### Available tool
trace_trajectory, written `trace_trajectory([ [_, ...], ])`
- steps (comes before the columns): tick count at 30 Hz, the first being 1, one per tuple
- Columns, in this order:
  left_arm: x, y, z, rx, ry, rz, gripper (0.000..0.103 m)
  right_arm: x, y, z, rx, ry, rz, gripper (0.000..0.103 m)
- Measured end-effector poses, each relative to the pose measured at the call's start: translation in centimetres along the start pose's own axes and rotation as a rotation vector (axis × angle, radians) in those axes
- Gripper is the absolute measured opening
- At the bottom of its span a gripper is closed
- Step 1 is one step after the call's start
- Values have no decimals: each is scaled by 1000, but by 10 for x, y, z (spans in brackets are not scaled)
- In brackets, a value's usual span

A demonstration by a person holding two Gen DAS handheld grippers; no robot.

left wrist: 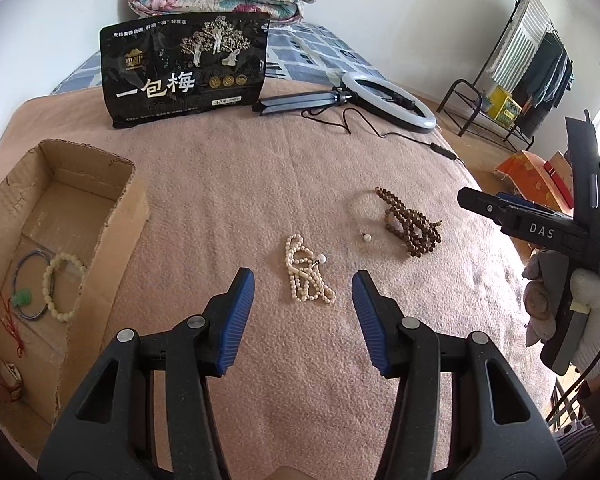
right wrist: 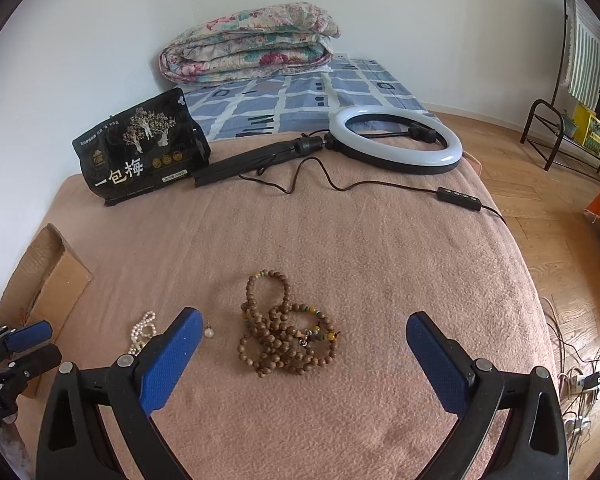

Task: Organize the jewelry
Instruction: 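Move the left gripper to the pearl necklace and the right to the brown beads, then close the left gripper on the pearl necklace while the right grasps the brown bead strand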

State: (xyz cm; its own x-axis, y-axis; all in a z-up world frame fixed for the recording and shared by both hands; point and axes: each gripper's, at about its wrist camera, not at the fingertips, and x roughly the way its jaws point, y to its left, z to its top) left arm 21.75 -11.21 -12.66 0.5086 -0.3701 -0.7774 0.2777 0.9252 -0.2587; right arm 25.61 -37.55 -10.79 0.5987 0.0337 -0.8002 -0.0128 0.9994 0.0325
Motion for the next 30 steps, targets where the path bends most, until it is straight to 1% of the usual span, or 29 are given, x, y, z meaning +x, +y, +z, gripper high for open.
trace_trajectory([
  [3,17,0,-2,-9,34,-5,52,11,-1,0,-25,22,0,103],
  [5,29,3,-3,-30,57,-10,45,17,-3,-1,-31,33,3,103],
  [8,42,5,-2,-56,76,-18,45,25,-4,-3,-31,46,7,103],
  [13,58,-3,-3,-28,98,-21,45,38,-3,-6,-43,69,12,103],
  [17,72,-7,-3,-7,120,11,45,45,-1,-8,-60,78,20,103],
  [20,79,-4,-4,-24,136,4,45,50,1,-7,-70,79,22,103],
  [23,85,-8,-6,3,141,17,45,54,3,-6,-78,77,31,103],
  [27,91,-14,-7,49,135,38,45,61,11,-5,-123,82,39,103],
  [30,96,-10,-5,42,138,51,45,66,19,-8,-174,82,28,103],
])
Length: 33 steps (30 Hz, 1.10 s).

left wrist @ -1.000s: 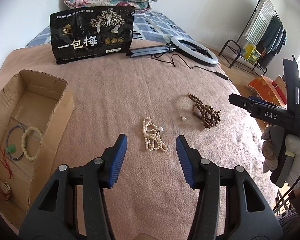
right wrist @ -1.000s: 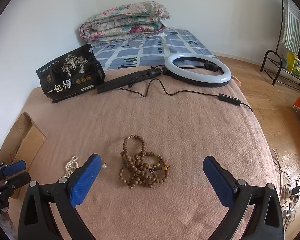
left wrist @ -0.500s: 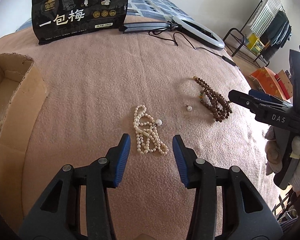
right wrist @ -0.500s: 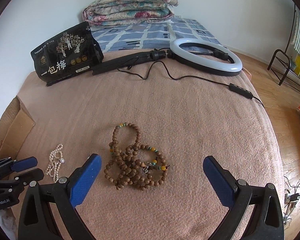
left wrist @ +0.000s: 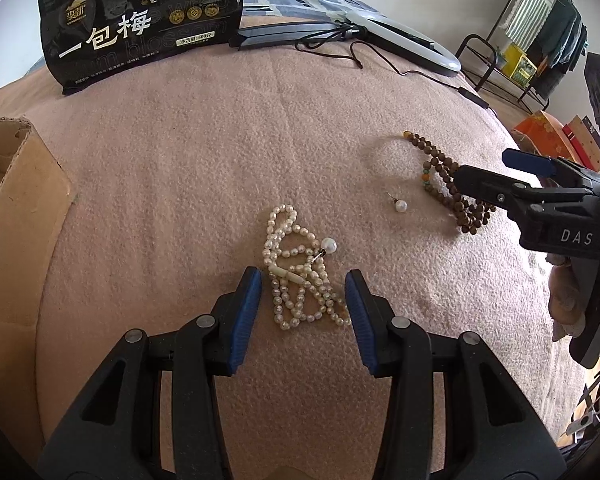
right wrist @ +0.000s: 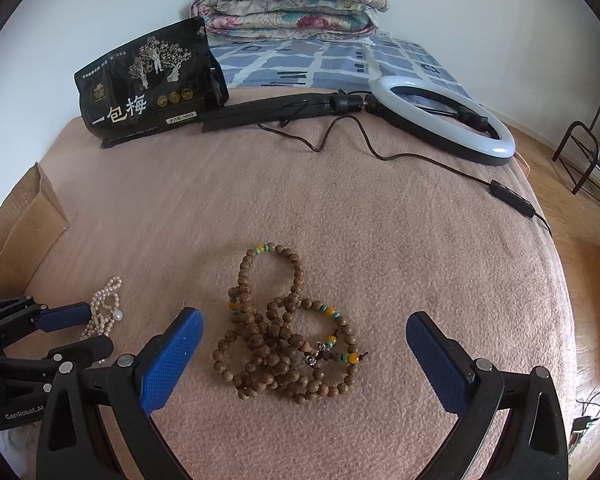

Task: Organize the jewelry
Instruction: 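Close the left gripper on the pearl necklace while the right grasps the brown bead strand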

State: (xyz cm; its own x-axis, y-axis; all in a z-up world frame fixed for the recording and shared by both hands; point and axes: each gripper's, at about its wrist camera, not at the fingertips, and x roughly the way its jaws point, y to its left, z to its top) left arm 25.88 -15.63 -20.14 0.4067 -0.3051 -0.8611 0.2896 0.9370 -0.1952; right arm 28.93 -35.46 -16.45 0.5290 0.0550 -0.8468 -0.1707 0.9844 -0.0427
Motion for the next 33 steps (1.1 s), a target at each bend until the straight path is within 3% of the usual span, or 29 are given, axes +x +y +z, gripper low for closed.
trace_trajectory([
  [5,1,0,-2,33,-13,4,43,12,3,-2,-22,24,-9,103],
  [13,2,9,-1,37,-26,23,18,30,0,-5,-11,69,3,103],
  [21,2,9,-1,47,-37,18,17,35,-2,-4,7,75,11,100],
  [24,2,13,0,33,-38,16,9,34,0,-2,2,74,26,88],
  [27,2,17,1,11,-33,-2,7,33,4,0,-8,70,39,70],
  [30,1,18,2,8,-34,-10,6,30,6,-1,-21,68,53,48],
  [32,0,18,2,8,-38,-13,6,28,8,-2,-34,67,56,27],
  [33,-1,19,2,5,-41,-16,6,27,8,-3,-37,67,58,23],
])
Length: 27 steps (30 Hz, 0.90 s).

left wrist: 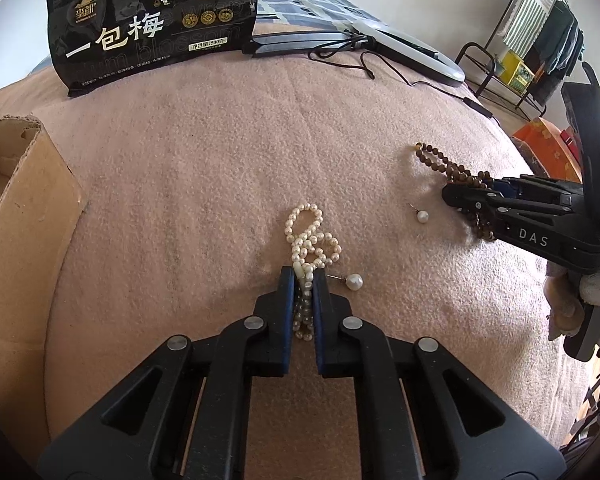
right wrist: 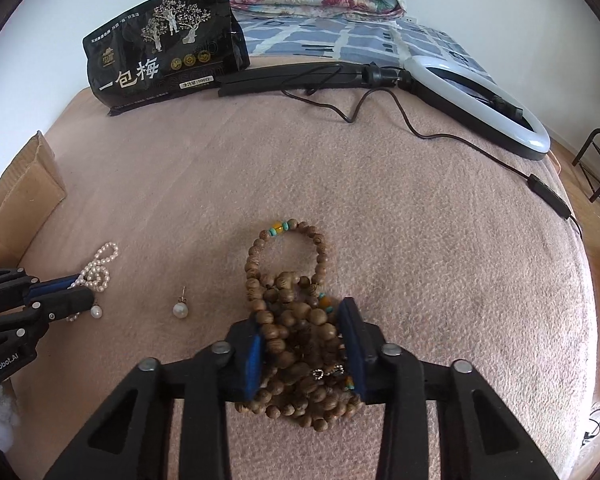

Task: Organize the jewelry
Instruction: 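Close the left gripper on the pearl necklace while the right grasps the brown bead strand, then lift and carry the necklace and bead strand over the cardboard box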

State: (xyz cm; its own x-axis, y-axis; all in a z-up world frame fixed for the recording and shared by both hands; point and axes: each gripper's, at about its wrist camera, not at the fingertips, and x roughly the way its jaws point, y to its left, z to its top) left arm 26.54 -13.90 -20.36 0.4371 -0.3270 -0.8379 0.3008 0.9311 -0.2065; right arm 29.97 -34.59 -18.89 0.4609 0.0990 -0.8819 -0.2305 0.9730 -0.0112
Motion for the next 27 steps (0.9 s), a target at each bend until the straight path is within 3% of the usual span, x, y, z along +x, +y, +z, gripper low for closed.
trace_trajectory([
  [2,-2,1,0,-5,-3,-5,6,-2,0,-1,-4,0,-7,13],
  [5,-8,2,1,-9,-21,-8,6,-6,0,-3,0,-8,-19,11],
  [15,-42,9,13,-45,-94,-28,6,-40,5,0,11,-83,-34,11],
  [27,-96,12,21,-73,-190,-50,6,-95,31,7,18,-174,9,11],
])
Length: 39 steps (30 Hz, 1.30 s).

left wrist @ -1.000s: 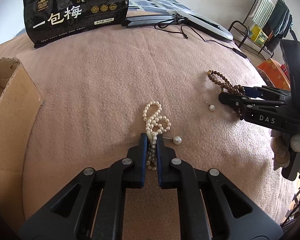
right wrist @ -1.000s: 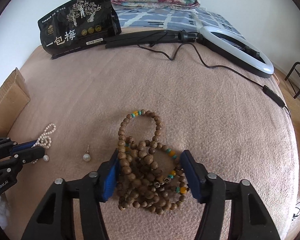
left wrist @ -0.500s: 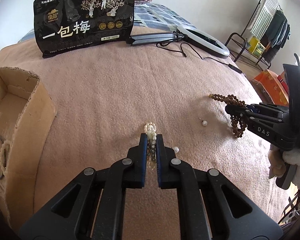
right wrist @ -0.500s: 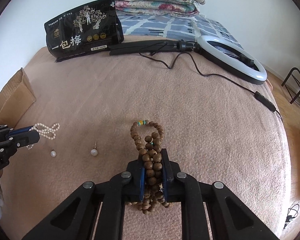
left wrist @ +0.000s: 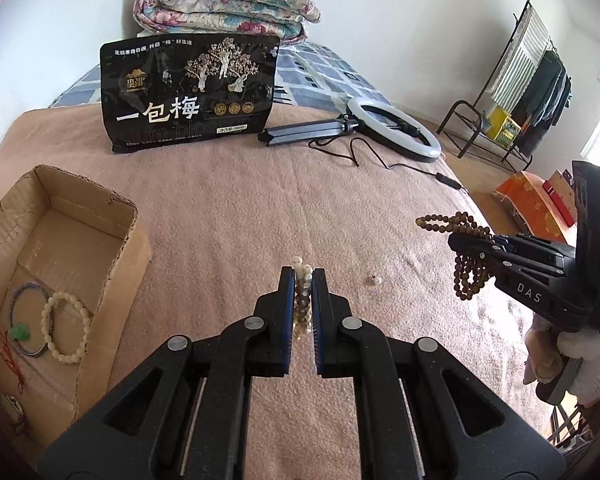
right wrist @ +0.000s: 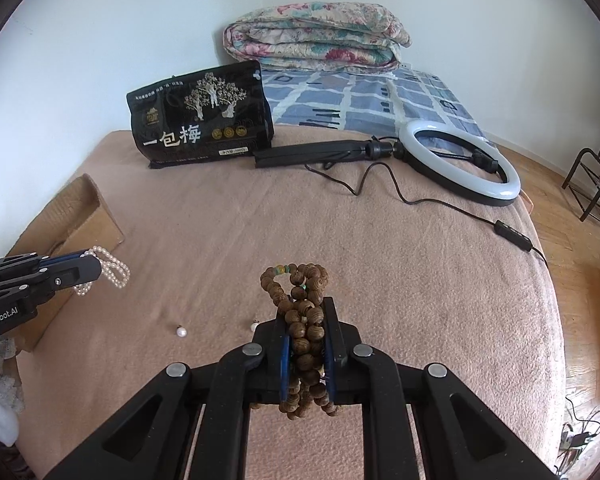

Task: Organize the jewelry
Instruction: 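Lift and carry the necklace and bead strand over the cardboard box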

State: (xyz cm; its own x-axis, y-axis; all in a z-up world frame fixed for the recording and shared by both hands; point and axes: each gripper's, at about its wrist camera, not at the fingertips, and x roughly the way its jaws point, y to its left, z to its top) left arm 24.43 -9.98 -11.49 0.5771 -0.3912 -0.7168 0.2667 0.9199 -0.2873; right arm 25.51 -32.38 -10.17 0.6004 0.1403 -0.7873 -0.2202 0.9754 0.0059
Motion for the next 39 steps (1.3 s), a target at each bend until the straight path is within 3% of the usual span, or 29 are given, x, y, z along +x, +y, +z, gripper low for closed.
trace_trajectory([
  [20,-102,49,4,-75,-162,57,6,-47,101,26,-76,-97,102,11],
  [28,-133,91,-3,-129,-204,109,6,-43,156,42,-134,-108,156,11],
  [39,-144,155,-17,-215,-192,178,6,-12,217,53,-187,-76,211,11],
])
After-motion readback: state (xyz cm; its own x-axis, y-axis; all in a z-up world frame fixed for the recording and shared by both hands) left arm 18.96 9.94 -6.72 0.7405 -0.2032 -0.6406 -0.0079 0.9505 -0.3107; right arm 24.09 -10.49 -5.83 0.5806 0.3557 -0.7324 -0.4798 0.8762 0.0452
